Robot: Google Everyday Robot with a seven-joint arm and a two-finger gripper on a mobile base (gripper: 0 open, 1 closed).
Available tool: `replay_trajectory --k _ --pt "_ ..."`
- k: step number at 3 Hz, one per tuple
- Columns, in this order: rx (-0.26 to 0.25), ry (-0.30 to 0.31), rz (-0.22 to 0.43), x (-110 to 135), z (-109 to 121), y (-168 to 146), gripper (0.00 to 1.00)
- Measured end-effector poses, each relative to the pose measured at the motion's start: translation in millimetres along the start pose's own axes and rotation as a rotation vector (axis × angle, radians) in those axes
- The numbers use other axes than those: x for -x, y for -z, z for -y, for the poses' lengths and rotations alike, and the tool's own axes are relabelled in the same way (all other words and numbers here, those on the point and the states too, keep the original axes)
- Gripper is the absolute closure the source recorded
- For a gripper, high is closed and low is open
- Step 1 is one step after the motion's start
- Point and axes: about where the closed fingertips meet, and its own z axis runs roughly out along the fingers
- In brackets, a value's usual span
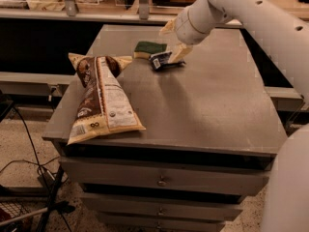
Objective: Move rxbar blueberry near sponge
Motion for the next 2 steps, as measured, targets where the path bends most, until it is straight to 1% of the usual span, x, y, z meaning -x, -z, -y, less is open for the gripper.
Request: replay_trajectory --k 1,2 --pt "0.034 -0.024 -0.034 -17.8 -9.8 -0.2 0.00" --pt "0.053 -0.056 -0.064 -35.9 -7.1 14.1 0.00"
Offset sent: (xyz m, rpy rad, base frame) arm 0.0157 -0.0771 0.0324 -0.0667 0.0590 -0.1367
